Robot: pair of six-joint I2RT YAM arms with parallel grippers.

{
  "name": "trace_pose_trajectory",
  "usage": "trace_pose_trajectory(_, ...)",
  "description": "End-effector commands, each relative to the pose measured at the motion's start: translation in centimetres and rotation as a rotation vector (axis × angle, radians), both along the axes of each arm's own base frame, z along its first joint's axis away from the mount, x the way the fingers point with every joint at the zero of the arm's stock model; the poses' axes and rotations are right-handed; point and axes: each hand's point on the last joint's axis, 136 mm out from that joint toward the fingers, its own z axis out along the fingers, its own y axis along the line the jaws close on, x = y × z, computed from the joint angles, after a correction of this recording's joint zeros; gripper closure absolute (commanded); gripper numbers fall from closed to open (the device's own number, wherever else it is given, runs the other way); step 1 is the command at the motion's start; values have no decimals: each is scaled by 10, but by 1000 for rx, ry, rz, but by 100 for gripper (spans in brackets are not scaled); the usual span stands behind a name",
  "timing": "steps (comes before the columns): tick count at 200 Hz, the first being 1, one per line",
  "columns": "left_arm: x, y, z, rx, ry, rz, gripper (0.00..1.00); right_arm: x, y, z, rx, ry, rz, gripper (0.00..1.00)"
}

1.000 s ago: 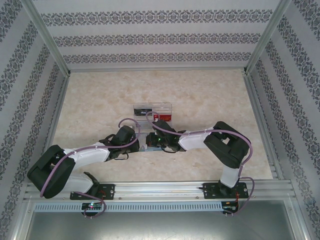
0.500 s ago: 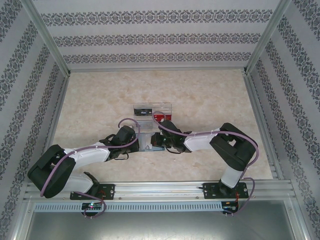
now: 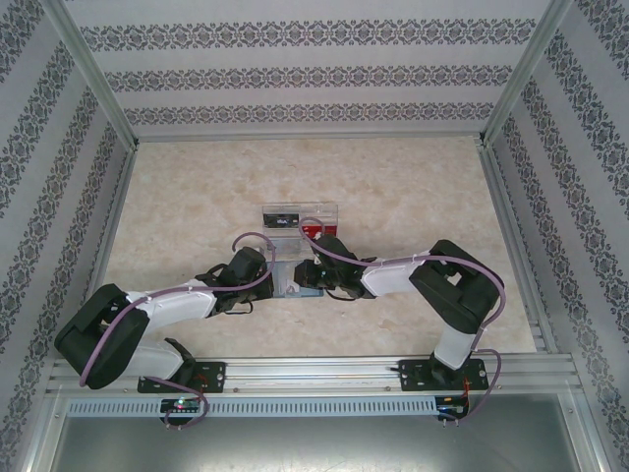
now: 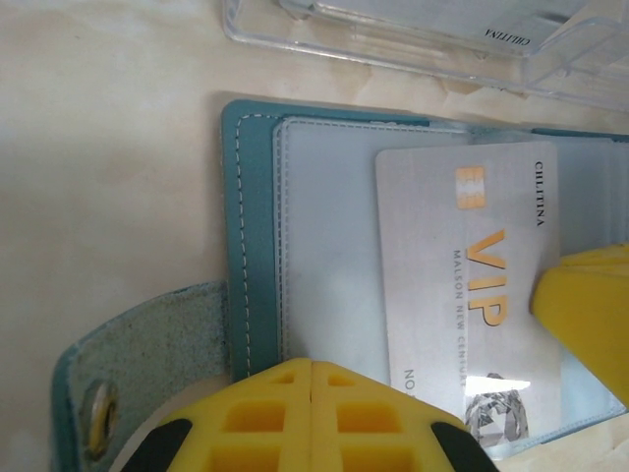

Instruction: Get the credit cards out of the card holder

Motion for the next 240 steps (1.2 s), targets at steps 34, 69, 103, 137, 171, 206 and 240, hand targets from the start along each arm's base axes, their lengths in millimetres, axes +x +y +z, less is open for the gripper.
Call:
trace_pose_trajectory(34, -6, 13, -10, 51, 41, 27, 99, 1, -14, -2, -15, 2, -21, 100)
trace_pose_trajectory(69, -7, 15, -10, 56, 41, 28, 99, 0, -36, -3, -26, -2, -50, 100)
trace_pose_trajectory(103, -7, 16, -8, 57, 35, 28, 99, -1, -57, 7, -23, -29, -66, 100)
trace_pose_trajectory(137, -6, 13, -2, 40, 26, 23, 99, -3, -65, 35, -8, -102, -36, 100)
trace_pose_trajectory(171, -4, 8, 15, 6, -6, 11, 95, -4, -69, 71, -52, -229, 45, 100)
trace_pose_trajectory(206, -5, 14, 40, -16, -66, 23, 77, 2, -64, 111, -179, -412, 196, 100)
trace_pose_trajectory(240, -13, 33, 60, -13, -137, 73, 41, 5, -43, 135, -362, -678, 418, 100)
